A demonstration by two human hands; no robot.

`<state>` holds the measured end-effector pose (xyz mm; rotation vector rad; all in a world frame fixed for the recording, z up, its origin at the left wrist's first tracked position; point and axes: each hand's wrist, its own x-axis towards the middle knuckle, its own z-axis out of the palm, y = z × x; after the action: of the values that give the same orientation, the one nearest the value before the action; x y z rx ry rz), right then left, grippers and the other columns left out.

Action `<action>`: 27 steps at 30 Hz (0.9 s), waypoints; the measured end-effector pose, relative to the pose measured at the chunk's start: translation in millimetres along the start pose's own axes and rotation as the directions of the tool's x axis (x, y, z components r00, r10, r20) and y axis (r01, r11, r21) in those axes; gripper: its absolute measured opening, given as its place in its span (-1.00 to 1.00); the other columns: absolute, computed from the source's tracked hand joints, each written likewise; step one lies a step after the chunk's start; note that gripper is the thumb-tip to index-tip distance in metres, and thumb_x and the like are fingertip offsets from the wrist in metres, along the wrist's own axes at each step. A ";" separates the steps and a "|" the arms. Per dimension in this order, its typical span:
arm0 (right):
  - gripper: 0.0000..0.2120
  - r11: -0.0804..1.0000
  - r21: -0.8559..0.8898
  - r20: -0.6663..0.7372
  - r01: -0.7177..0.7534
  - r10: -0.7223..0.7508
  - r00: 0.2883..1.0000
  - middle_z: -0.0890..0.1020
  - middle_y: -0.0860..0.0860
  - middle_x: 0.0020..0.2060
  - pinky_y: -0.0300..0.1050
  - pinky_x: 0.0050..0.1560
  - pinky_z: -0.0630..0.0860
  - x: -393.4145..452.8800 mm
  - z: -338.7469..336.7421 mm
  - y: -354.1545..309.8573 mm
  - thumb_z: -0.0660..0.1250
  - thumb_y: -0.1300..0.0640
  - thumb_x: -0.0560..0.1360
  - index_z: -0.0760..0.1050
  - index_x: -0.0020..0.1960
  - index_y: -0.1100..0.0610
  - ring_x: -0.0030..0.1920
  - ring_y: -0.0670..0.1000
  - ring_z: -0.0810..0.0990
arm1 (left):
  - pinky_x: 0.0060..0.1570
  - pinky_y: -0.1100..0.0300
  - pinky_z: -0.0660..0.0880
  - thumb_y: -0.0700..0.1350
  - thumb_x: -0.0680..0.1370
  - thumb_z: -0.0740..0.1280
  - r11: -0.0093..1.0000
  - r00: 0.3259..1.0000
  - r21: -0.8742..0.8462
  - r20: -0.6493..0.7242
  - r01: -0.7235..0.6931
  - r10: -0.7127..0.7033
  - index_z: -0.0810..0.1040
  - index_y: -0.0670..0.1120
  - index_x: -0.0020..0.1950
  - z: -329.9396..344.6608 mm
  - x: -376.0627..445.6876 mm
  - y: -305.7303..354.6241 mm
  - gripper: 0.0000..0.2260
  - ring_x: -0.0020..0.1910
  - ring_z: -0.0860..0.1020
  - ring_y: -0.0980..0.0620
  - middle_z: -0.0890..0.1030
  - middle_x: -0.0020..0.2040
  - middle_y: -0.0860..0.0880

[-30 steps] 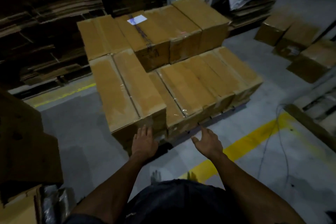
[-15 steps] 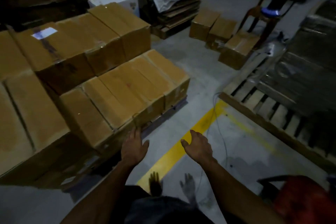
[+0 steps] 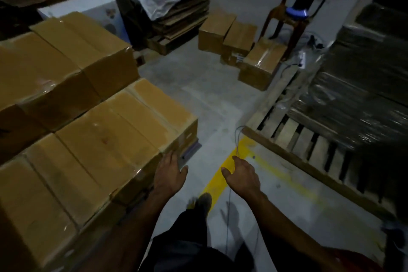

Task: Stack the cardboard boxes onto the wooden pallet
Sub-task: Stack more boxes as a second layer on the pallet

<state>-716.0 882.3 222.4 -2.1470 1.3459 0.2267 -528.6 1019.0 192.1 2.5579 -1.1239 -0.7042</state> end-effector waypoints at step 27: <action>-0.28 0.975 0.173 -0.015 -0.141 0.145 0.989 0.36 0.18 0.49 0.06 0.46 0.31 548.9 -304.0 21.1 0.28 -0.21 0.58 0.20 0.58 0.16 0.48 0.21 0.34 | 0.50 0.04 0.14 0.04 0.65 0.20 0.997 0.996 0.015 -0.040 -0.076 0.076 0.14 -0.21 0.57 -104.2 564.6 288.0 -0.42 0.52 0.21 -0.17 0.23 0.55 -0.21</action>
<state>-522.7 285.0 222.4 -1.9205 1.4819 0.1330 -322.3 411.1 216.2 2.5142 -1.2099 -0.6257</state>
